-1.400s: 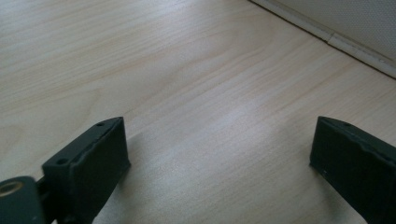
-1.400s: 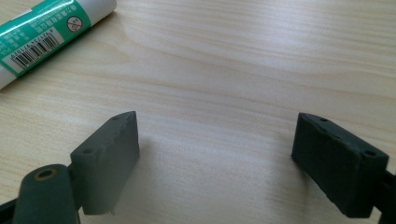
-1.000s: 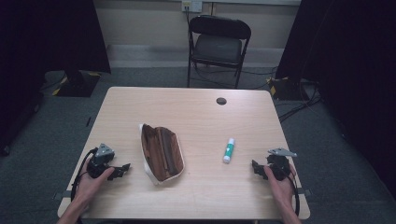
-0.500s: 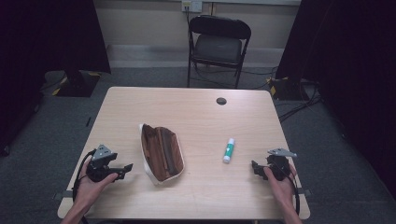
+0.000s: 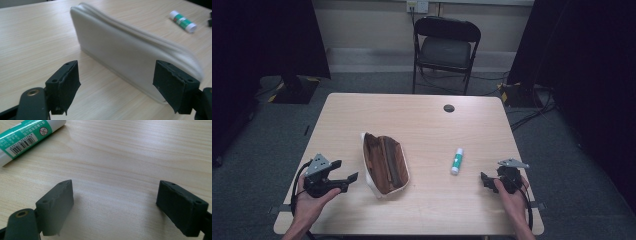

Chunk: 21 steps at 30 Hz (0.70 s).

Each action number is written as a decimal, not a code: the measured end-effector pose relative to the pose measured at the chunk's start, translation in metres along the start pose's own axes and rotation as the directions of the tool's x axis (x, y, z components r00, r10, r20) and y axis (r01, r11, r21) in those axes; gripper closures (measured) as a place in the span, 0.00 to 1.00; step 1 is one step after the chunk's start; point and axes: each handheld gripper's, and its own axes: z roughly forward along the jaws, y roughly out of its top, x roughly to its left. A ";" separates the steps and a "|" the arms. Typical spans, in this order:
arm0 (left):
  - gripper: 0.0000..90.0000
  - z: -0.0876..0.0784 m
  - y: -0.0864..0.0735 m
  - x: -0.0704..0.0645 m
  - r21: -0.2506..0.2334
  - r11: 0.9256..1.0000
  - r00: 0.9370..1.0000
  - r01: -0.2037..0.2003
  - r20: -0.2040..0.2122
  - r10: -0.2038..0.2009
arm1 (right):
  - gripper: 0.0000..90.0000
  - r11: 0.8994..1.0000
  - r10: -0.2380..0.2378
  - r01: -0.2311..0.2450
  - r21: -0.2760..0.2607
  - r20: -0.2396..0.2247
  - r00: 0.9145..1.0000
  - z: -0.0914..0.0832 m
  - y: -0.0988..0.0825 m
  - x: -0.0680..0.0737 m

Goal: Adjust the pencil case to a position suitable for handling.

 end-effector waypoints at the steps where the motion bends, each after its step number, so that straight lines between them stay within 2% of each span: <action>1: 0.24 0.000 0.002 -0.002 -0.003 1.000 1.000 0.004 0.014 -0.004 | 0.15 1.000 0.001 -0.001 0.000 0.001 1.000 0.000 0.000 0.000; 3: 0.23 -0.001 0.004 -0.008 -0.017 1.000 0.999 0.016 0.040 -0.015 | 0.15 1.000 0.001 -0.001 0.000 0.001 1.000 0.000 0.000 0.000; 4: 0.23 -0.001 0.006 -0.010 -0.021 1.000 0.999 0.007 0.048 -0.006 | 0.15 1.000 0.001 -0.001 0.000 0.001 1.000 0.000 0.000 0.000; 8: 0.21 0.000 0.011 -0.018 -0.053 0.998 0.997 0.027 0.076 -0.023 | 0.15 1.000 0.000 0.000 0.000 0.000 1.000 0.000 0.000 0.000; 13: 0.18 0.003 0.014 -0.025 -0.053 0.998 0.996 0.019 0.087 -0.014 | 0.15 1.000 0.000 0.000 0.001 0.000 1.000 0.000 0.000 0.000; 14: 0.18 0.007 0.013 -0.028 -0.049 0.998 0.994 0.042 0.099 -0.037 | 0.15 1.000 0.001 -0.001 0.001 0.000 1.000 0.000 0.000 0.000; 17: 0.18 0.013 0.012 -0.030 -0.033 0.998 0.995 0.045 0.094 -0.042 | 0.15 1.000 0.000 0.000 0.001 0.000 1.000 0.000 0.000 0.000; 18: 0.18 0.016 0.012 -0.032 -0.020 0.999 0.996 0.036 0.088 -0.034 | 0.15 1.000 0.000 0.000 0.001 0.000 1.000 0.000 0.000 0.000; 20: 0.18 0.023 0.012 -0.037 -0.006 1.000 0.992 0.011 0.126 -0.010 | 0.15 1.000 0.000 0.000 0.001 0.000 1.000 0.000 0.000 0.000; 21: 0.19 0.024 0.013 -0.038 0.001 1.000 0.993 -0.008 0.116 0.007 | 0.15 1.000 0.001 -0.001 0.001 0.000 1.000 0.000 0.000 0.000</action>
